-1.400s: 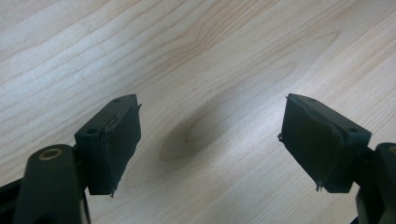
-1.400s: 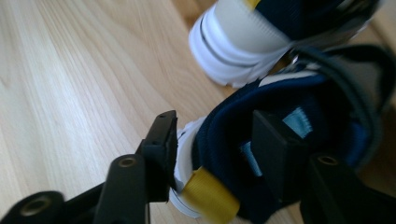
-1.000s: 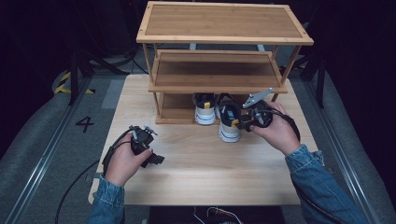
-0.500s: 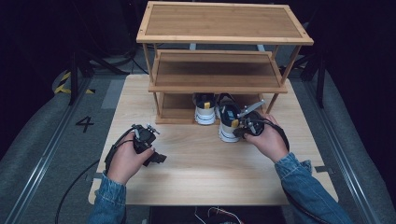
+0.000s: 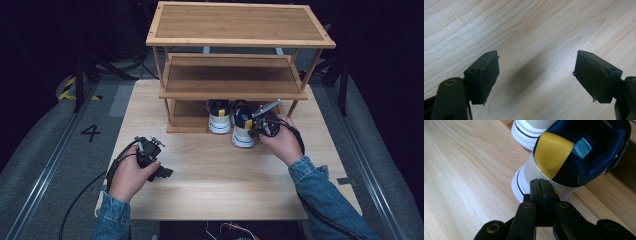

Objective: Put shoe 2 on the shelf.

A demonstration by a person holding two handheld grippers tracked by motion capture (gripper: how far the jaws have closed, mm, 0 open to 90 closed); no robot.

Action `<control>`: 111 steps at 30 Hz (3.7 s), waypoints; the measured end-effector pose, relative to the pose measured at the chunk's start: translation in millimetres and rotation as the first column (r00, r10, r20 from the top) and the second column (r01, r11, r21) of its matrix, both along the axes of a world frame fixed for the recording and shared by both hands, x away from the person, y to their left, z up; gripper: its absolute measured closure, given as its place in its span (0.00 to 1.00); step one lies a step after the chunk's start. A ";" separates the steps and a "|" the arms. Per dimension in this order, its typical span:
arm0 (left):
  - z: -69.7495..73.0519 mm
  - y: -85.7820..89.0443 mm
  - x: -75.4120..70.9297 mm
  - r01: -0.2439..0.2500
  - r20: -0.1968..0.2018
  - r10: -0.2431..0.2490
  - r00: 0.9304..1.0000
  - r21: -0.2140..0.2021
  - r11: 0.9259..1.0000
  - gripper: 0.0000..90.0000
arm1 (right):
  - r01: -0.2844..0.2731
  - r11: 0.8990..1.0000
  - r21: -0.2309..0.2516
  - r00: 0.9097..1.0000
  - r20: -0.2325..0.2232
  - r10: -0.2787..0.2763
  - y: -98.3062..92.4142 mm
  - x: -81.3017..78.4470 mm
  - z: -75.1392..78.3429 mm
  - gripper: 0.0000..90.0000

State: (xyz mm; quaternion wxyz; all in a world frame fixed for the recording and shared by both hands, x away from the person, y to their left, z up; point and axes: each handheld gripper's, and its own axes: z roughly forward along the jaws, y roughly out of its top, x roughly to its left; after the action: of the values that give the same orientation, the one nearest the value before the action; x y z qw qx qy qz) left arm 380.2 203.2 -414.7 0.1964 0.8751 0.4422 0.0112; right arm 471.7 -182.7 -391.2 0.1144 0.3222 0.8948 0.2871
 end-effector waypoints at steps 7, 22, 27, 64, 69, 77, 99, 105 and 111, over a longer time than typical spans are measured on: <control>-0.7 1.5 0.3 0.000 -0.002 0.000 1.000 -0.003 1.000 0.23 | 0.014 1.000 0.007 1.000 0.021 -0.015 2.9 11.4 -1.6 1.00; -1.8 11.7 -6.1 -0.026 -0.003 0.026 1.000 -0.004 1.000 0.22 | 0.075 0.997 0.018 0.987 0.139 -0.077 4.3 25.7 -14.8 1.00; -3.6 16.5 -9.9 -0.040 -0.014 0.040 0.999 -0.005 0.999 0.22 | 0.085 0.996 0.010 0.980 0.177 -0.086 8.3 28.1 -18.2 0.99; 3.1 8.0 8.3 -0.011 0.020 0.011 1.000 -0.021 1.000 0.21 | 0.081 0.983 0.162 0.981 0.164 -0.108 -79.5 -33.4 28.8 0.45; 1.6 5.4 12.2 -0.010 0.026 0.011 1.000 -0.024 1.000 0.22 | 0.050 0.987 0.150 0.984 0.160 -0.074 -101.4 -45.8 30.2 0.43; 0.4 1.4 14.6 -0.002 0.026 0.002 1.000 -0.020 1.000 0.22 | 0.111 0.977 0.181 0.985 0.113 -0.132 -131.4 -64.6 18.6 0.39; -9.3 -5.2 16.4 0.031 -0.017 -0.031 0.999 0.018 0.999 0.21 | 0.227 0.974 0.013 0.973 -0.051 -0.226 -167.4 -64.3 -44.6 0.34; -13.7 -5.6 18.0 0.023 -0.013 -0.022 1.000 0.038 0.999 0.21 | 0.239 0.970 0.047 0.971 -0.020 -0.239 -176.7 -66.0 -53.0 0.34; -16.2 -4.4 20.1 -0.007 0.009 0.007 1.000 0.038 0.999 0.20 | 0.314 0.940 0.135 0.946 0.032 -0.321 -190.7 -64.2 -56.6 0.33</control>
State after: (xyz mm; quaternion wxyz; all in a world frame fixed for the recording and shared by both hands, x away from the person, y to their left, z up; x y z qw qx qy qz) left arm 400.3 198.7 -430.9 0.1817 0.8770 0.4442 0.0241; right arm 407.6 -373.4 -447.8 0.1621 0.4613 0.8073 0.3304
